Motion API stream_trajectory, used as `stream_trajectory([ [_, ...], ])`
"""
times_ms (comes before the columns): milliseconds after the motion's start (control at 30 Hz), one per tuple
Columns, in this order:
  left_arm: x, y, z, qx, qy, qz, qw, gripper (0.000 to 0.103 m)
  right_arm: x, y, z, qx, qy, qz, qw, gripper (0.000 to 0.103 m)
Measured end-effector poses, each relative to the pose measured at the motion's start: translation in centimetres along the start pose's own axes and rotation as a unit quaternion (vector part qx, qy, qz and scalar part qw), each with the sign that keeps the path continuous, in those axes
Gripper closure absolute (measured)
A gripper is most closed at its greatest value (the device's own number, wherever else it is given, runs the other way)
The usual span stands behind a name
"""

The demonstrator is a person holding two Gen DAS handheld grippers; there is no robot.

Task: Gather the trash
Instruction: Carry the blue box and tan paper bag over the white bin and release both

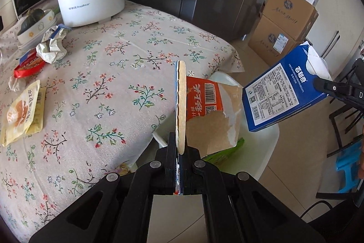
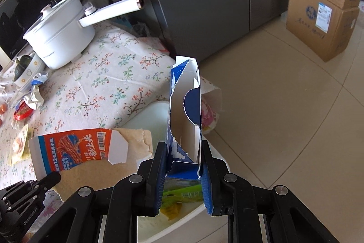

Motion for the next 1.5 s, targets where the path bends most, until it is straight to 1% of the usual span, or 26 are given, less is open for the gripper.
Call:
stream_trajectory([
  [67, -0.3, -0.1, -0.1, -0.002, -0.001, 0.006, 1.0, 0.101, -0.2, 0.0, 0.1, 0.004, 0.003, 0.004, 1.0, 0.078],
  [100, -0.4, -0.2, -0.1, -0.004, -0.001, 0.007, 1.0, 0.098, -0.3, 0.0, 0.1, 0.006, 0.005, 0.005, 1.0, 0.078],
  [133, -0.5, -0.2, -0.2, -0.008, 0.003, 0.01, 0.9999, 0.098, -0.4, -0.1, 0.1, 0.006, 0.007, 0.005, 1.0, 0.078],
  [167, -0.5, -0.3, -0.2, -0.009, 0.007, 0.008, 0.9999, 0.096, -0.4, 0.0, 0.1, 0.007, 0.008, 0.004, 1.0, 0.078],
  [233, -0.5, -0.4, -0.3, -0.013, 0.012, 0.005, 0.9998, 0.082, -0.5, 0.0, 0.1, 0.007, 0.01, 0.004, 1.0, 0.078],
  [267, -0.3, -0.4, -0.2, -0.014, 0.011, 0.005, 0.9998, 0.062, -0.6, 0.0, 0.1, 0.007, 0.011, 0.005, 1.0, 0.078],
  [300, 0.0, -0.3, -0.3, -0.013, 0.006, 0.004, 0.9999, 0.045, -0.7, 0.1, 0.1, 0.008, 0.012, 0.004, 1.0, 0.078],
  [333, 0.4, -0.3, -0.3, -0.013, -0.002, 0.002, 0.9999, 0.04, -0.8, 0.2, 0.0, 0.009, 0.013, 0.004, 1.0, 0.078],
  [367, 0.8, -0.3, -0.4, -0.015, -0.008, 0.001, 0.9998, 0.038, -0.8, 0.2, 0.0, 0.01, 0.014, 0.004, 1.0, 0.078],
  [467, 1.9, 0.1, -0.5, -0.025, -0.019, -0.005, 0.9995, 0.037, -1.3, 0.7, 0.0, 0.016, 0.018, 0.003, 1.0, 0.078],
  [567, 2.7, 1.1, -0.6, -0.022, -0.027, -0.012, 0.9993, 0.034, -1.8, 1.2, 0.0, 0.024, 0.024, 0.006, 0.999, 0.078],
  [700, 3.5, 3.1, -0.9, -0.005, -0.03, -0.021, 0.9993, 0.033, -2.8, 1.7, 0.0, 0.034, 0.034, 0.011, 0.999, 0.078],
  [900, 4.8, 6.2, -1.1, 0.022, -0.041, -0.034, 0.9983, 0.033, -4.4, 2.3, -0.1, 0.033, 0.048, 0.009, 0.998, 0.077],
  [1000, 5.5, 7.9, -1.2, 0.034, -0.045, -0.042, 0.9975, 0.032, -5.0, 2.6, -0.4, 0.03, 0.052, -0.004, 0.998, 0.074],
  [1067, 6.0, 9.0, -1.2, 0.043, -0.047, -0.047, 0.9968, 0.031, -5.3, 2.8, -0.5, 0.018, 0.056, -0.012, 0.998, 0.056],
  [1133, 6.4, 10.0, -1.3, 0.051, -0.05, -0.052, 0.9961, 0.031, -5.2, 3.2, -0.7, 0.015, 0.049, -0.018, 0.999, 0.05],
  [1200, 6.9, 11.1, -1.3, 0.058, -0.054, -0.057, 0.9952, 0.03, -4.9, 3.7, -1.0, 0.02, 0.044, -0.02, 0.999, 0.048],
  [1267, 7.3, 12.2, -1.3, 0.065, -0.057, -0.063, 0.9942, 0.029, -4.6, 4.3, -1.2, 0.025, 0.038, -0.022, 0.999, 0.043],
  [1500, 8.5, 16.6, -1.2, 0.098, -0.061, -0.089, 0.9894, 0.028, -4.7, 6.9, -1.6, 0.047, 0.035, -0.036, 0.998, 0.036],
])
Point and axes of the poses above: each gripper's, at about its wrist camera, not at the fingertips, and x roughly against the way its jaws point, y to its left, z to its underside, the point moved 1 cm from there along -x, roughly the way its jaws point, and after that the axes turned 9 degrees about x, right-handed, at the moved point
